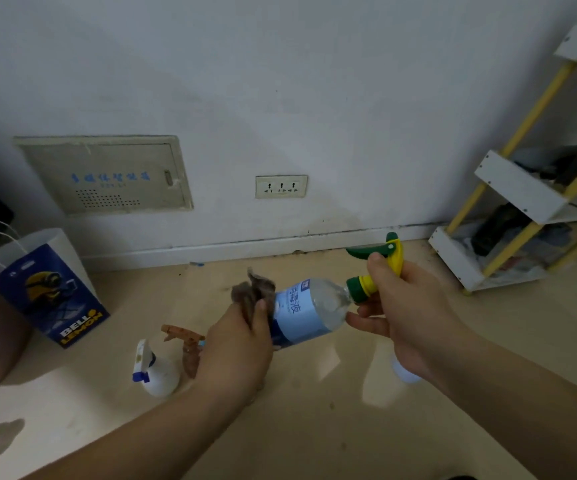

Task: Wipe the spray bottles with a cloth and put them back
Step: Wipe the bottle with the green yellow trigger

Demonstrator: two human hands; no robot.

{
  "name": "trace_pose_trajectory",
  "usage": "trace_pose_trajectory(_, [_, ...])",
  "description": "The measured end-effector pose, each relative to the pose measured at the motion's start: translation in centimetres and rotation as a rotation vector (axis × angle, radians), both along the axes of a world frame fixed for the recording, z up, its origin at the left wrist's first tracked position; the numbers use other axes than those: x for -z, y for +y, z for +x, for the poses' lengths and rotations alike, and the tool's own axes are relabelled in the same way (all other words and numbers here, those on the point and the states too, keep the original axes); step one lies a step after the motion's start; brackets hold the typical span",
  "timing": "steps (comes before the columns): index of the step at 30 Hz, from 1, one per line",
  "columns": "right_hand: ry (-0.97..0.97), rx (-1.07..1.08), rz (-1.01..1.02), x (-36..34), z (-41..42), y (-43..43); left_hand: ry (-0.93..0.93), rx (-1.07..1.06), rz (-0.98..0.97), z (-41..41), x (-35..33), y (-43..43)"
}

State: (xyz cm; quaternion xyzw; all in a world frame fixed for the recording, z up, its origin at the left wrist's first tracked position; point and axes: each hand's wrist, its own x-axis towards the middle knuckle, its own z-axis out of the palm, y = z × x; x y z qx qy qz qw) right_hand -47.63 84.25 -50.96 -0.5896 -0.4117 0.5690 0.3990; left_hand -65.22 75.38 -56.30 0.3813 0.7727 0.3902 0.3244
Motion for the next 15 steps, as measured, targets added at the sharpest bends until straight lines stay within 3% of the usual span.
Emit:
trace_pose_trajectory(1, [0.003, 0.000, 0.011, -0.2, 0.0, -0.1, 0.199, 0.102, 0.094, -0.1, 0.1, -0.3])
trace_pose_trajectory(3, [-0.011, -0.023, 0.053, -0.6, -0.2, -0.4, 0.425, 0.350, 0.286, 0.0, 0.3, -0.7])
trace_pose_trajectory(5, [-0.058, -0.071, 0.114, -0.8, -0.8, -1.2, 0.527, 0.502, 0.379, 0.0, 0.2, -0.8])
trace_pose_trajectory(7, [-0.094, -0.122, 0.185, -0.9, -1.4, -2.1, 0.485, 0.540, 0.444, -0.8, -0.1, -0.6])
trace_pose_trajectory(10, [-0.092, -0.156, 0.278, -1.6, -1.6, -2.3, 0.087, 0.423, 0.401, -2.1, 0.0, 0.2])
trace_pose_trajectory(13, [-0.047, -0.097, 0.241, -1.8, -1.0, -1.6, -0.689, 0.037, 0.021, -2.3, 0.2, 1.0])
trace_pose_trajectory(15, [-0.013, -0.062, 0.189, -1.8, -0.7, -1.2, -1.023, -0.054, -0.091, -1.9, -0.2, 0.9])
